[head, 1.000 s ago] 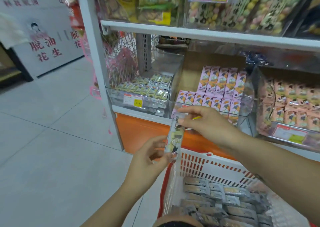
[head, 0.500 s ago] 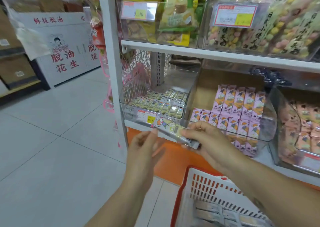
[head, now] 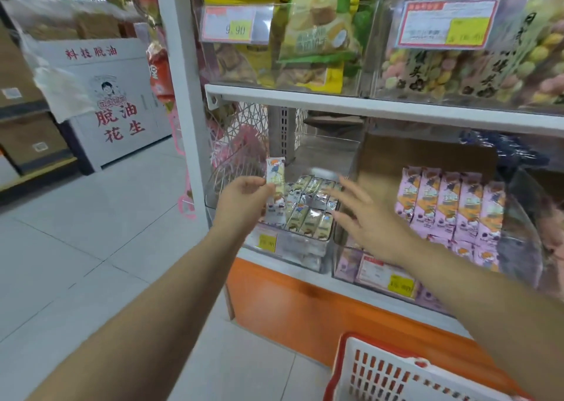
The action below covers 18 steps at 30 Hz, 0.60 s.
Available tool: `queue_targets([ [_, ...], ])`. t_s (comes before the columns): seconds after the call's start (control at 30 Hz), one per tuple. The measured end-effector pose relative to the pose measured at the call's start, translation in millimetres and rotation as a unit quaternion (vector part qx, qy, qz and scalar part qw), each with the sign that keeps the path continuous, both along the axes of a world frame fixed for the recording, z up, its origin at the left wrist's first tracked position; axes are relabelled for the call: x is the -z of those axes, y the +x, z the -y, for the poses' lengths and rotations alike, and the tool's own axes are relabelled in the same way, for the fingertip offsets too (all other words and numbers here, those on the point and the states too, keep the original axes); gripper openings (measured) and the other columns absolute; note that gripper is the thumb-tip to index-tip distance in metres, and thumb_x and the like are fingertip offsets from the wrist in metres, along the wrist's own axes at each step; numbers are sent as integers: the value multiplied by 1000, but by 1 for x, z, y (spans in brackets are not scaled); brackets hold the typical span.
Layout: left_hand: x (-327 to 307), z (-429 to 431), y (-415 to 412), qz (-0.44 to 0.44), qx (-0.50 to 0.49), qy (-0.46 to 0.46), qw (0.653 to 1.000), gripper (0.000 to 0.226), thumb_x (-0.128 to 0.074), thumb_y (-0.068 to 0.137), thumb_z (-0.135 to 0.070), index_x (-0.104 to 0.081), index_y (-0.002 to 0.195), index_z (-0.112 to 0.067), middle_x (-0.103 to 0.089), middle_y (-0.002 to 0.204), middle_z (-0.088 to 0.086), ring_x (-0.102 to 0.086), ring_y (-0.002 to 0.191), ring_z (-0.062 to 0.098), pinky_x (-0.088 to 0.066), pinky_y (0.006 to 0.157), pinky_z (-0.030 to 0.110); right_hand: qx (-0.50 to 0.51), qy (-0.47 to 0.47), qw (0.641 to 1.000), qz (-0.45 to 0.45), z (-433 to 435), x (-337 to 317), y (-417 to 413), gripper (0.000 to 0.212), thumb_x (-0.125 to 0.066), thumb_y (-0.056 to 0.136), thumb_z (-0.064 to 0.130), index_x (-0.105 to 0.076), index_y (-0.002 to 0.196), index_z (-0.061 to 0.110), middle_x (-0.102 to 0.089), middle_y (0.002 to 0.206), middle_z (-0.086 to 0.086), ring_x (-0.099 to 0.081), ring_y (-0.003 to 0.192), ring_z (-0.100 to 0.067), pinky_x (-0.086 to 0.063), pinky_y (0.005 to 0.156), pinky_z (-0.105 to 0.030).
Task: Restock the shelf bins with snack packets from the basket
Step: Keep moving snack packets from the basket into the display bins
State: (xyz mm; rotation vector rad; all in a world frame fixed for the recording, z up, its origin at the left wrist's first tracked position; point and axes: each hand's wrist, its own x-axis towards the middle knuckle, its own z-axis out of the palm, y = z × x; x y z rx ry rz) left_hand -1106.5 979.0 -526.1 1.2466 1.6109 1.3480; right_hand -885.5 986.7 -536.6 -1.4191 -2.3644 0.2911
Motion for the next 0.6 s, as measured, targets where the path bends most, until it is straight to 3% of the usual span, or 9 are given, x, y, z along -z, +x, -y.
queue_targets([
  [0.07,1,-32,-1,-95,-11,-4,995,27,-62,91,-27,-60,112,-11,-64,95,2,-54,65,10,-44,57,24,-13,-18,999,-37,-4,14,4,57,-29,92,50,-27,147,34,-1,159,13,-15,145,-16,-19,116,-35],
  [0.2,11,-85,5,-185,-26,-19,982,31,-60,92,-23,-58,119,-8,-62,113,5,-57,93,17,-42,80,24,-17,-15,999,-48,-9,20,5,64,-22,86,58,-24,147,36,2,158,18,-18,143,-13,-23,115,-34],
  [0.23,13,-97,8,-188,-28,-23,981,24,-60,92,-21,-60,113,-8,-62,108,5,-56,91,18,-42,81,24,-22,-14,998,-50,-10,20,5,64,-22,86,58,-24,147,37,3,157,19,-19,143,-13,-24,114,-35],
  [0.3,16,-117,14,-206,-41,-42,977,11,-60,93,-17,-58,82,-12,-56,83,1,-52,79,19,-42,74,24,-32,-20,998,-54,-12,21,6,60,-25,89,56,-22,147,40,6,156,21,-19,142,-13,-27,114,-37],
  [0.37,24,-134,20,-243,-44,-60,967,29,-60,92,-15,-47,66,-15,-50,72,3,-48,72,21,-40,68,25,-39,-27,997,-58,-13,22,7,55,-31,93,52,-20,147,42,8,156,23,-16,143,-12,-29,113,-39],
  [0.43,30,-144,24,-263,-46,-84,960,16,-58,93,-16,-58,81,-6,-57,84,11,-50,71,23,-44,65,28,-43,-26,997,-61,-14,23,8,54,-34,95,49,-20,146,42,9,155,23,-13,144,-12,-27,114,-40],
  [0.5,37,-150,28,-290,-26,-110,950,24,-55,95,-19,-62,102,3,-64,97,16,-51,64,20,-45,55,27,-52,-23,996,-65,-15,24,10,52,-34,96,49,-21,146,43,9,155,24,-13,144,-11,-27,114,-40],
  [0.6,42,-151,29,-332,25,-145,932,30,-53,96,-23,-60,117,-3,-63,107,11,-59,76,23,-50,65,31,-53,-31,996,-69,-14,22,11,51,-35,97,48,-20,145,44,10,155,24,-23,141,-13,-28,112,-38],
])
